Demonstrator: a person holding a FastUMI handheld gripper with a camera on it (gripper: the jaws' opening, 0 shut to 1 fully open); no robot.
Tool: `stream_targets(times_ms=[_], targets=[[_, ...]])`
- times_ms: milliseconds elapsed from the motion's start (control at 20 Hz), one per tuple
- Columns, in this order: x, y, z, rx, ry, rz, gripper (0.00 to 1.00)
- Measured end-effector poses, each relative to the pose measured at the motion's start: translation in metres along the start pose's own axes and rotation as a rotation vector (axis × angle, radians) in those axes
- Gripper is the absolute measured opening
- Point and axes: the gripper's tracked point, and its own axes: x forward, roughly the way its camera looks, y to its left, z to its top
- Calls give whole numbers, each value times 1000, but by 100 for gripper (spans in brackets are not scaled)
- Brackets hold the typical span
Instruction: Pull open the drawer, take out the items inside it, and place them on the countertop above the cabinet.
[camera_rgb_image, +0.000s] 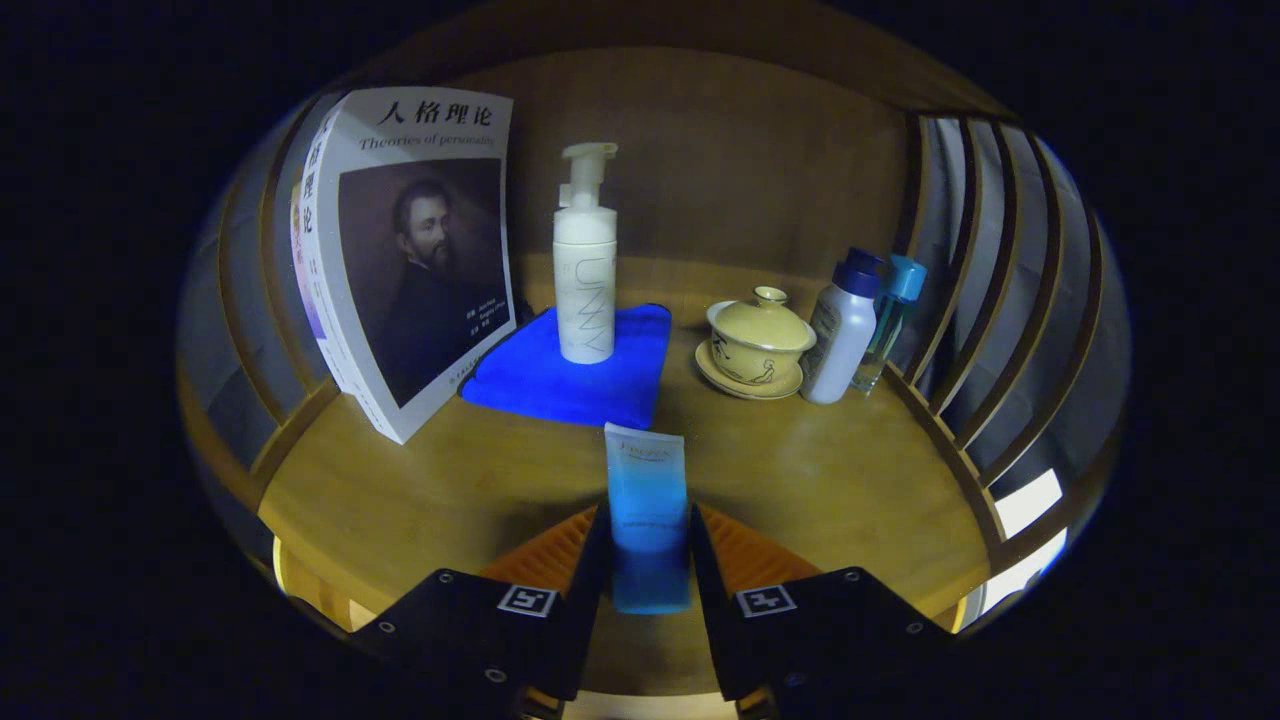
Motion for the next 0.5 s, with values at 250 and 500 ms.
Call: stream_targets(times_ms=[250,500], targets=[[-33,9,25,186,-176,93,95],[-109,-7,44,251,-384,61,96]])
